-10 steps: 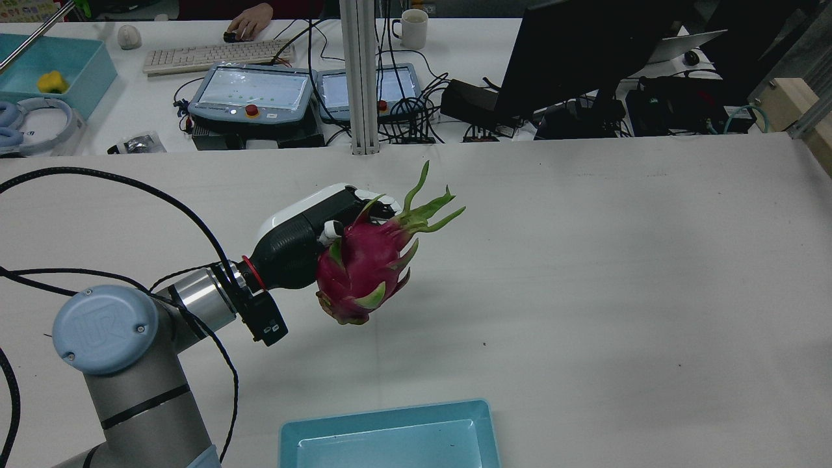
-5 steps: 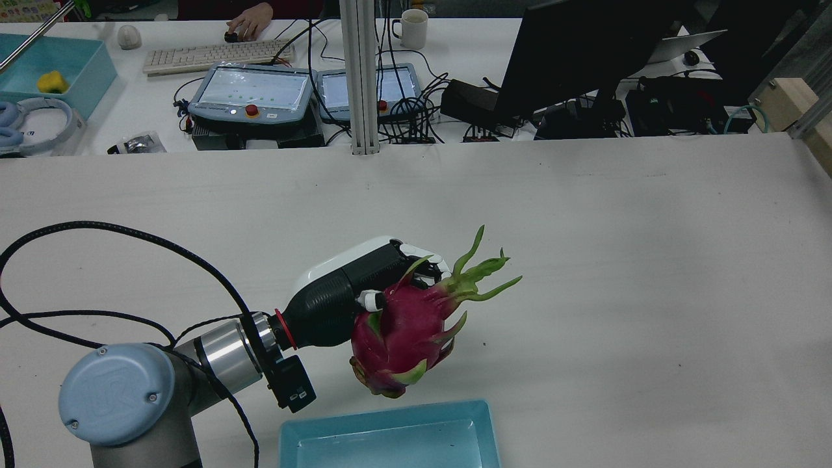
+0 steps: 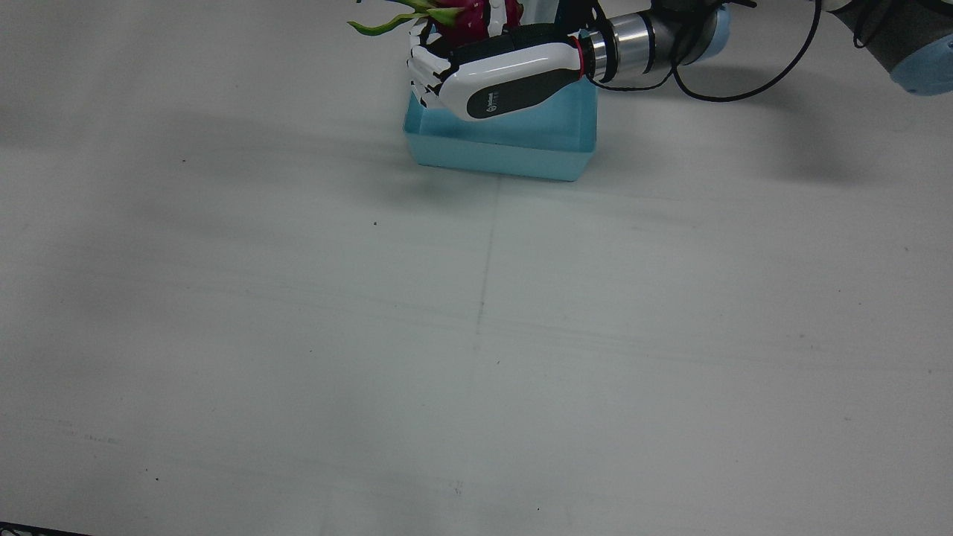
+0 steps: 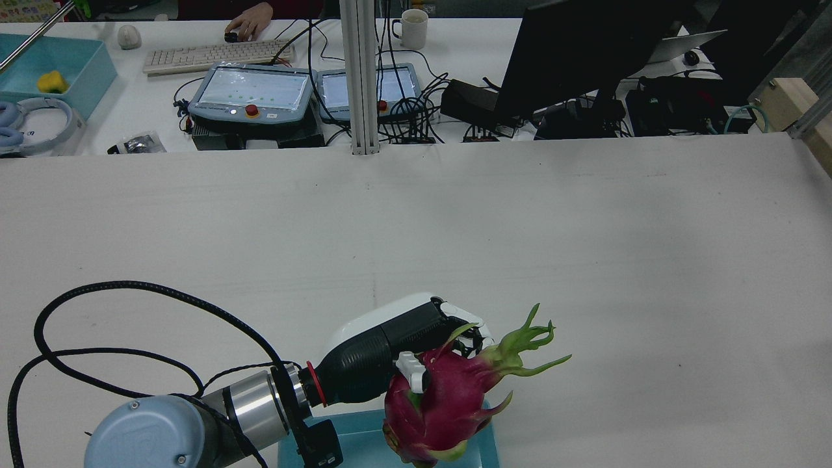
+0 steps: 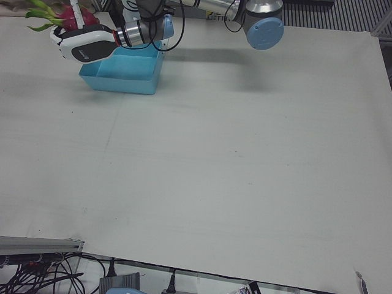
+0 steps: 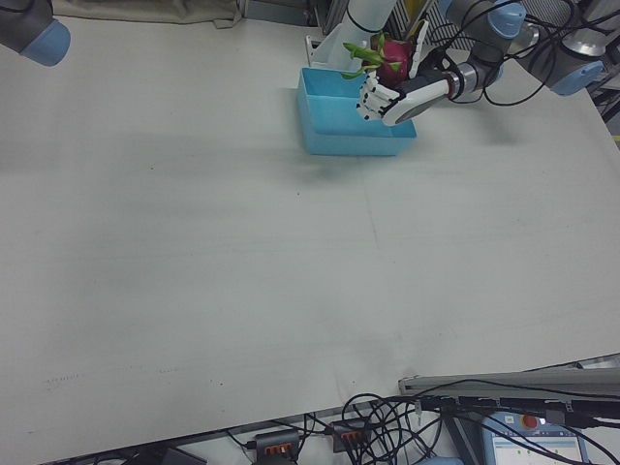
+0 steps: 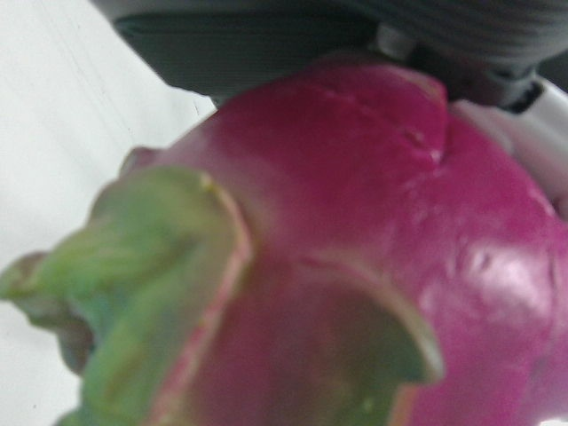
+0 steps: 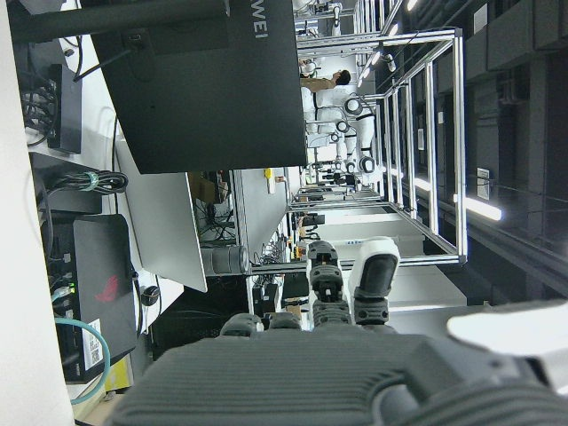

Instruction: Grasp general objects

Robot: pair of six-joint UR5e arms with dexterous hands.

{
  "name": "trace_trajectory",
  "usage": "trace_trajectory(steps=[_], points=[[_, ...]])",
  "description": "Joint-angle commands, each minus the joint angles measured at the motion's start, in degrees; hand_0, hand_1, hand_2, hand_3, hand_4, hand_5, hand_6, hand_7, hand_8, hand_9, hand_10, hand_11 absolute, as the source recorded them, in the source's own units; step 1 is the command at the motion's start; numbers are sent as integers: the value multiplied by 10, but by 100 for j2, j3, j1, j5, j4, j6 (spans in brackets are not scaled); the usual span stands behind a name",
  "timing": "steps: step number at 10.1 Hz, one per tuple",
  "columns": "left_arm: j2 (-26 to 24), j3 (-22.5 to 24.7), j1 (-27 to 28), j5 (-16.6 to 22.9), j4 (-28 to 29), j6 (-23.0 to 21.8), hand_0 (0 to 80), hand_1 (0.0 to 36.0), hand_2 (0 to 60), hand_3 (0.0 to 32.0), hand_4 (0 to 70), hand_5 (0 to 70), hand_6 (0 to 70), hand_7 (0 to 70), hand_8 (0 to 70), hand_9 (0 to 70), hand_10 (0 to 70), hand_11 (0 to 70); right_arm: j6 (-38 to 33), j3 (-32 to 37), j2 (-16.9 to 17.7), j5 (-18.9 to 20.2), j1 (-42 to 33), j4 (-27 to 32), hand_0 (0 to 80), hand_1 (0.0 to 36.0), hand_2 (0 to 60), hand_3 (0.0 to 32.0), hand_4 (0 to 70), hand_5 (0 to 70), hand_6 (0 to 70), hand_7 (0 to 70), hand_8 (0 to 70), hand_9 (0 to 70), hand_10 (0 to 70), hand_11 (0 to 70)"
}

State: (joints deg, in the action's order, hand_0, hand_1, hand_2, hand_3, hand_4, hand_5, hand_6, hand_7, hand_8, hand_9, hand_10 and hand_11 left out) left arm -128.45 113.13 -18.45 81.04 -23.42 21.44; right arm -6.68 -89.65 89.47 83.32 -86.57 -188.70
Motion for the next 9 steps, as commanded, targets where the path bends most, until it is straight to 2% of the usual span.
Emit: trace_trajectory(steps=[1,2,3,4,5,6,9], points=[[-57,7,516,-9,-40,123,572,1,0,0,700,559,700,700,700,700,669,700,0,0,0,0,0,0,0,0,0,0,0,0,0,0,0,0,0,0],[-57,7,596,-9,-31,124,541,10,0,0,700,446,680,700,631,700,543,700,0,0,0,0,0,0,0,0,0,0,0,0,0,0,0,0,0,0],[-57,7,606,-9,-22,124,499,32,0,0,657,199,360,650,323,304,260,369,0,0,0,0,0,0,0,0,0,0,0,0,0,0,0,0,0,0],[-57,7,614,-9,-22,124,511,80,0,0,287,47,91,310,102,48,140,209,0,0,0,0,0,0,0,0,0,0,0,0,0,0,0,0,0,0],[-57,7,614,-9,-22,124,512,103,0,0,49,11,12,146,61,15,81,130,0,0,0,0,0,0,0,0,0,0,0,0,0,0,0,0,0,0],[-57,7,614,-9,-22,124,505,100,0,0,13,0,0,103,50,6,59,98,0,0,0,0,0,0,0,0,0,0,0,0,0,0,0,0,0,0],[-57,-2,614,-9,-22,124,514,106,0,0,33,0,0,97,44,5,44,77,0,0,-9,0,0,0,0,0,0,0,0,0,0,0,0,0,0,0]])
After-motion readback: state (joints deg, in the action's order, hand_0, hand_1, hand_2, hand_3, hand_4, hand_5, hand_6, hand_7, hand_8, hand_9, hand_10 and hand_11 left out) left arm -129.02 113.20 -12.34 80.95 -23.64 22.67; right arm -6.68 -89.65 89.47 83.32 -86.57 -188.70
